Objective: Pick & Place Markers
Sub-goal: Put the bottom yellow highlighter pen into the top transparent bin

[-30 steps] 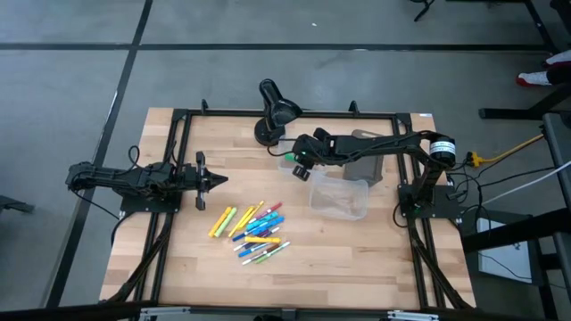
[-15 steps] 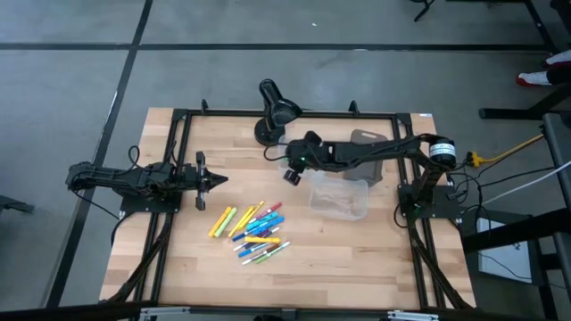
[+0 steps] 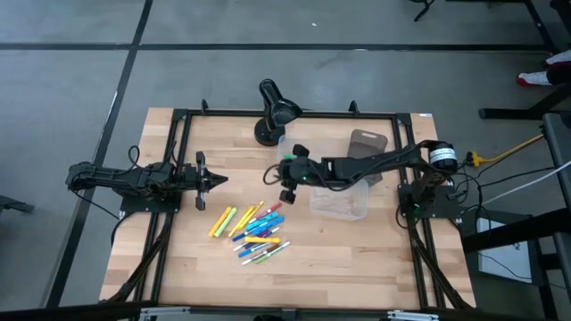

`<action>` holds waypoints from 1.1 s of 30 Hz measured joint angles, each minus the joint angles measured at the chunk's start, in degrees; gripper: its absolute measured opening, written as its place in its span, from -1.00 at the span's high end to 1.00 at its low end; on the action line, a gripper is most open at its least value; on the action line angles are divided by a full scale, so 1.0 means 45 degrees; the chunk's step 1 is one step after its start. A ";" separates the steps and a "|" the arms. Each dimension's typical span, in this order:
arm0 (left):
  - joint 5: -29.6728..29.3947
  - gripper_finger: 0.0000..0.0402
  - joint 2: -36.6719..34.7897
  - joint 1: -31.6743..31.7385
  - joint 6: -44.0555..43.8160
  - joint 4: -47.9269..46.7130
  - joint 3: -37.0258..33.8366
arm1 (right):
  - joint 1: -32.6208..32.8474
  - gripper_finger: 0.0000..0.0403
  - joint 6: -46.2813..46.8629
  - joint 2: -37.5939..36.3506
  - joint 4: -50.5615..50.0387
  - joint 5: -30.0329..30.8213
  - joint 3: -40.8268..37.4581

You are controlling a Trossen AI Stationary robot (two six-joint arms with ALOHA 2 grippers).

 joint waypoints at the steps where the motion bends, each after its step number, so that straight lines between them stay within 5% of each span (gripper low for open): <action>1: 0.0000 0.97 0.0000 0.0002 -0.0003 0.0002 -0.0003 | 0.0138 0.46 -0.0043 0.0000 0.0071 -0.0242 0.0000; 15: 0.0000 0.97 0.0000 0.0002 0.0000 0.0002 -0.0003 | 0.2212 0.46 0.0523 0.0158 0.0728 -0.1259 0.0010; 33: 0.0005 0.97 0.0000 0.0002 -0.0003 0.0002 0.0002 | 0.2992 0.46 0.1496 0.2664 0.3623 -0.3214 0.0010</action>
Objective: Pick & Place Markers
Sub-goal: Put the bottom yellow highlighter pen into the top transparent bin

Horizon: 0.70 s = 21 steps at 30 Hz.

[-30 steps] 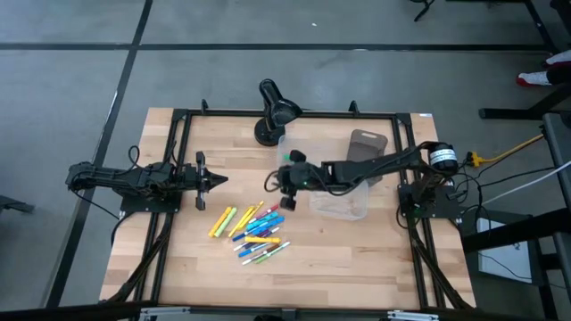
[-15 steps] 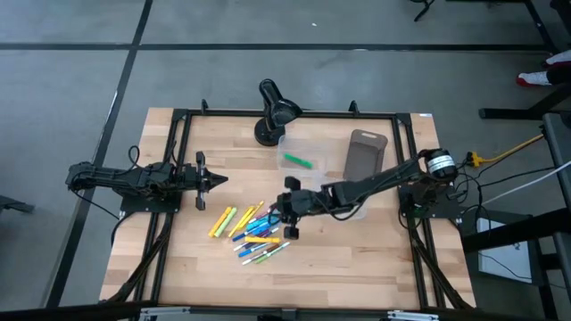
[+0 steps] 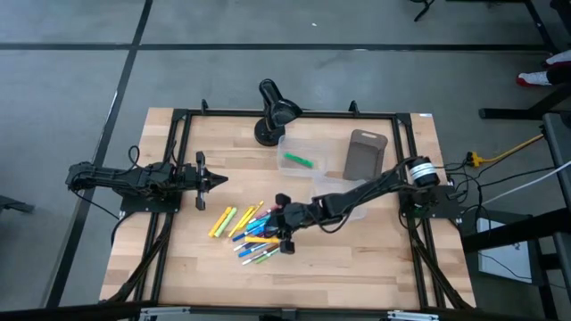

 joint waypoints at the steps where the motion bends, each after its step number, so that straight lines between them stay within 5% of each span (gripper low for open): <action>1: 0.0002 0.97 0.0000 0.0000 0.0000 0.0000 -0.0005 | 0.0036 0.46 -0.0005 0.0054 0.0005 0.0009 0.0000; 21: 0.0000 0.96 0.0000 0.0000 0.0000 0.0000 -0.0005 | 0.0463 0.46 0.0093 0.1061 0.1500 0.0252 -0.0010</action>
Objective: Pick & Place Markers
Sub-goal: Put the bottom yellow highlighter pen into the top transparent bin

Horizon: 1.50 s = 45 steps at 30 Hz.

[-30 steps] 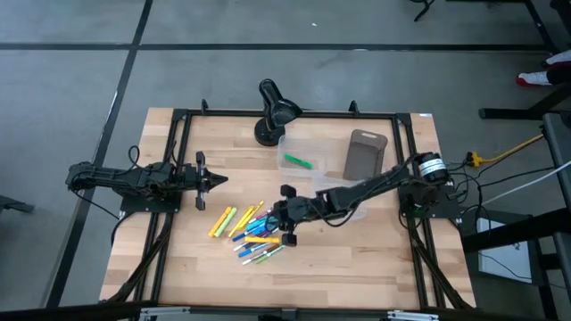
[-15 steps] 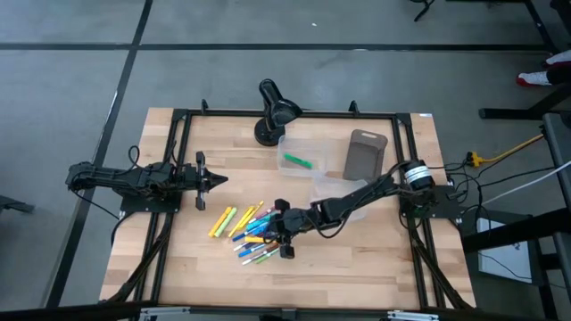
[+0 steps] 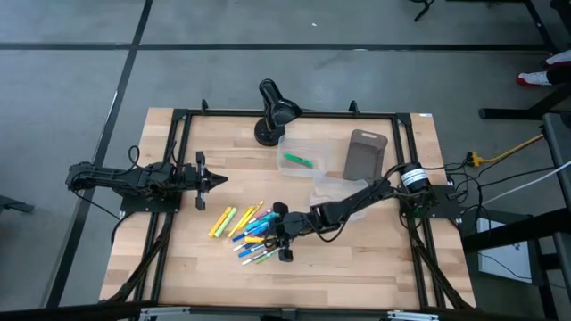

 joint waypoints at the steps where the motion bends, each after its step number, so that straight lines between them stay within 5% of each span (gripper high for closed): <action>1: 0.0000 0.96 0.0000 0.0000 0.0005 0.0000 0.0005 | 0.0000 0.46 0.0129 0.0000 -0.0007 0.0058 0.0000; 23: -0.0003 0.97 0.0000 -0.0001 0.0000 0.0002 0.0000 | 0.0451 0.46 0.0536 0.2029 0.1589 0.0971 0.0355; 38: 0.0000 0.97 0.0000 0.0000 0.0000 0.0000 0.0004 | 0.0432 0.46 -0.0001 0.2006 0.2273 0.0838 0.0728; 45: -0.0001 0.97 0.0000 -0.0001 0.0002 0.0000 0.0003 | 0.0437 0.46 -0.0749 0.1957 0.0960 0.0863 0.1445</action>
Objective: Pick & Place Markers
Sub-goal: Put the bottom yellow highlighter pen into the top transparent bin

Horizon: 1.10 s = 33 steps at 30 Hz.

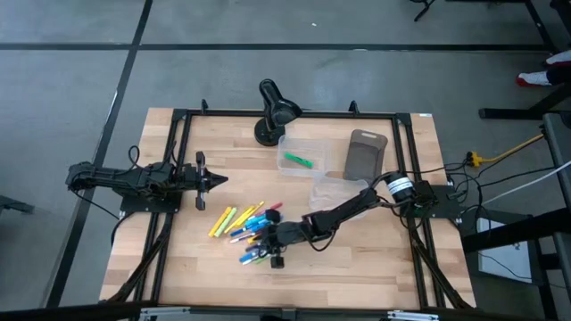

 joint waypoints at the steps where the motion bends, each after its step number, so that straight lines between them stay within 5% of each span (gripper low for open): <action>1: -0.0003 0.97 0.0000 -0.0004 -0.0002 0.0000 -0.0002 | -0.0014 0.46 0.0051 0.0000 -0.0302 0.0000 0.0016; 13: 0.0000 0.97 0.0000 0.0000 -0.0002 0.0000 -0.0002 | -0.0409 0.46 0.0016 0.0000 -0.2086 0.0668 0.0026; 33: -0.0001 0.97 0.0000 -0.0001 0.0000 0.0000 0.0002 | -0.0684 0.46 -0.1364 0.0005 -0.1242 0.1215 0.0026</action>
